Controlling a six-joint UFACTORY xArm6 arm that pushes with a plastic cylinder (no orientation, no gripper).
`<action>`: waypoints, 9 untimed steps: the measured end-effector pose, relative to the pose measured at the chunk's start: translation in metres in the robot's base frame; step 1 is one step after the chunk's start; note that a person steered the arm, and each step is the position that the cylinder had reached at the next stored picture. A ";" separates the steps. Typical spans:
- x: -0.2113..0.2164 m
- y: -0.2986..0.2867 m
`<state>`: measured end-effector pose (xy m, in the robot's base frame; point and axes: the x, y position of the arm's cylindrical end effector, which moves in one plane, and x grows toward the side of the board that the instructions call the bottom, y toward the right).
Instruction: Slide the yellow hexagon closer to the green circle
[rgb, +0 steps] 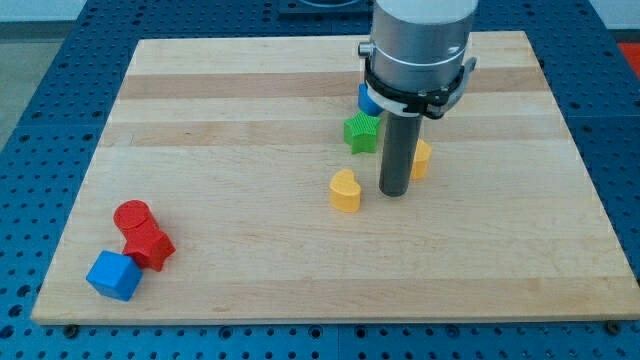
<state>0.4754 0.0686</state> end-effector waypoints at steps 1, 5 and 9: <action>-0.011 0.003; -0.021 0.044; -0.022 0.075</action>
<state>0.4533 0.1439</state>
